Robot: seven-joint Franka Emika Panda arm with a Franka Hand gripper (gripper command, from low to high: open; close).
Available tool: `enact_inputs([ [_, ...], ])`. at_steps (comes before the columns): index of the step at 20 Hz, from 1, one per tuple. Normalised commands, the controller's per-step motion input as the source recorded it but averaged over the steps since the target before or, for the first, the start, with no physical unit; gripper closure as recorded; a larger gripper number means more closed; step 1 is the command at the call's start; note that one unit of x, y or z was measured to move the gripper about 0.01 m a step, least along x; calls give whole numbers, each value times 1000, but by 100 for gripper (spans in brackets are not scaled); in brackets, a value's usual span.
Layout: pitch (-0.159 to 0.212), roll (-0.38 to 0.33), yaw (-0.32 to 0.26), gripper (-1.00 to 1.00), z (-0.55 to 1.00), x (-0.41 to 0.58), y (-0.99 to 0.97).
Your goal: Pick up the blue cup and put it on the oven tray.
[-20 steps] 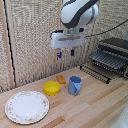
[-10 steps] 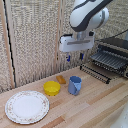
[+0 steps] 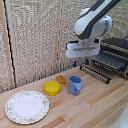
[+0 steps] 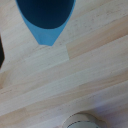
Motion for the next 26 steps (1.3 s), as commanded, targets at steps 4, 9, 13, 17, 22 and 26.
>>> enact_inputs([
  [4, 0, -84, 3, -100, -421, -145, -137],
  [9, -3, -116, 36, -100, -478, -69, -103],
  [13, -8, -137, 58, -100, -451, -5, -67],
  [17, -11, -125, 68, -100, -429, 0, -9],
  [22, -25, -84, 45, 100, -328, 20, 0],
  [26, -13, -10, 0, 100, -52, 51, 73],
])
